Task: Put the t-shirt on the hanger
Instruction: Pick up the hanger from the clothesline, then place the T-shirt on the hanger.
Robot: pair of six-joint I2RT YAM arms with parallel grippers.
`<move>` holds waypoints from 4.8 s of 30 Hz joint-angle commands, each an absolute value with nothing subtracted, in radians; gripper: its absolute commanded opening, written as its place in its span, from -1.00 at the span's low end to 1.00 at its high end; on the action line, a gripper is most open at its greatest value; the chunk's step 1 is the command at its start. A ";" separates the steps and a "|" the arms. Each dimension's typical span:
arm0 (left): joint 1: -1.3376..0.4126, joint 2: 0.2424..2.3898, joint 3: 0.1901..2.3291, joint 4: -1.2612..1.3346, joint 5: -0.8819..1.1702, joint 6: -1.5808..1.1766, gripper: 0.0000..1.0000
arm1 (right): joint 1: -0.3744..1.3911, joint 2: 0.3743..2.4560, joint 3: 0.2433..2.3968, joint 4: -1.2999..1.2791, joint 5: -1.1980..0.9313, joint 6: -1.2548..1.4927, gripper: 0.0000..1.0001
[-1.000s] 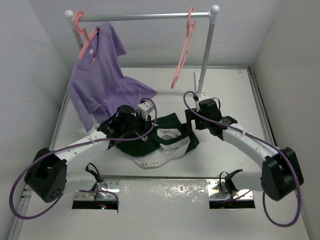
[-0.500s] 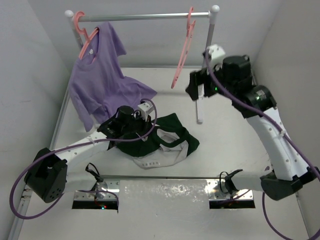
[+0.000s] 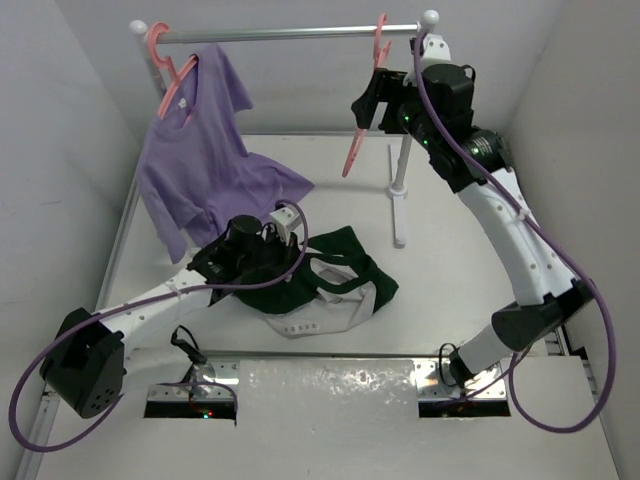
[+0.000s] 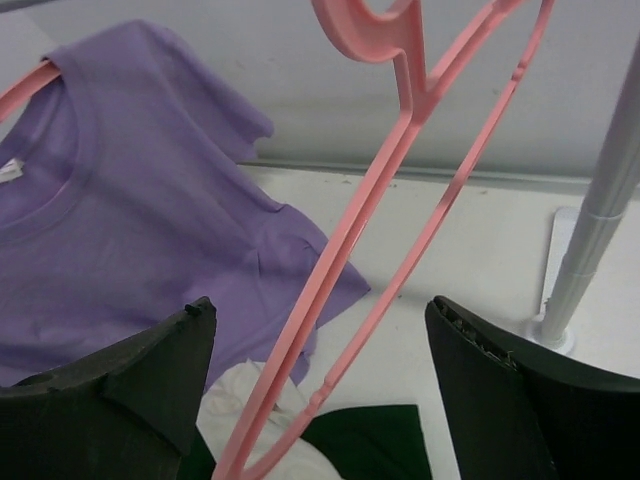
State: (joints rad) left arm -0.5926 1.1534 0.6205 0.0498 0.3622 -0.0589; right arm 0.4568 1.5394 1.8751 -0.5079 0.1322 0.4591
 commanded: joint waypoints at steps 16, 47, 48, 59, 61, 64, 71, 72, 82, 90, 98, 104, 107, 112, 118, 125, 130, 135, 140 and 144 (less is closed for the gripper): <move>-0.569 1.081 0.588 0.081 0.339 -0.034 -1.00 | 0.325 1.629 1.712 -0.126 -0.120 0.744 0.41; -0.565 1.092 0.594 0.123 0.268 0.032 -0.55 | 0.305 1.694 1.663 0.109 -0.298 0.986 -0.99; -0.566 1.092 0.595 0.127 0.265 0.041 -0.52 | 0.307 1.694 1.672 0.107 -0.299 0.988 -1.00; -0.565 1.083 0.658 0.153 0.281 0.239 0.12 | 0.357 1.667 1.603 0.181 -0.301 1.022 -1.00; -0.565 1.060 0.714 0.144 0.275 0.305 0.21 | 0.397 1.666 1.594 0.187 -0.298 1.014 -1.00; -0.565 1.010 0.787 0.178 0.278 0.344 0.46 | 0.459 1.658 1.577 0.202 -0.267 0.980 -1.00; -0.566 1.002 0.864 0.288 0.258 0.282 0.64 | 0.520 1.611 1.464 0.287 -0.166 1.012 -1.00; -0.566 1.008 0.864 0.293 0.253 0.288 0.64 | 0.534 1.606 1.451 0.291 -0.154 1.015 -1.00; -0.569 1.083 0.870 0.264 0.228 0.342 0.57 | 0.594 1.575 1.342 0.390 -0.060 1.069 -1.00; -0.568 1.109 0.856 0.247 0.118 0.350 0.16 | 0.629 1.563 1.304 0.413 -0.057 1.095 -1.00; -0.566 1.103 0.841 0.247 0.094 0.324 -0.63 | 0.630 1.539 1.235 0.436 -0.084 1.138 -1.00; -0.566 1.085 0.841 0.216 0.084 0.301 -1.00 | 0.627 1.528 1.204 0.417 -0.118 1.128 -1.00; -0.563 1.068 0.841 0.187 0.078 0.291 -1.00 | 0.627 1.528 1.203 0.384 -0.146 1.109 -1.00; -0.552 1.040 0.842 0.118 0.089 0.272 -1.00 | 0.620 1.528 1.223 0.322 -0.218 1.043 -0.50; -0.522 1.006 0.848 0.045 0.156 0.258 -1.00 | 0.577 1.526 1.299 0.132 -0.360 0.853 0.27; -0.465 0.976 0.845 0.002 0.193 0.235 -1.00 | 0.440 1.506 1.293 -0.124 -0.741 0.583 0.46; -0.437 0.966 0.845 -0.046 0.254 0.239 -1.00 | 0.430 1.467 1.379 -0.607 -0.759 0.077 0.49; -0.425 0.948 0.870 -0.119 0.471 0.353 -1.00 | 0.417 1.329 1.451 -0.856 -0.505 -0.314 0.54; -0.422 0.937 0.893 -0.201 0.641 0.413 -1.00 | 0.416 1.174 1.486 -0.848 -0.339 -0.497 0.72; -0.422 0.934 0.905 -0.236 0.751 0.413 -1.00 | 0.416 1.163 1.522 -0.945 -0.307 -0.607 0.73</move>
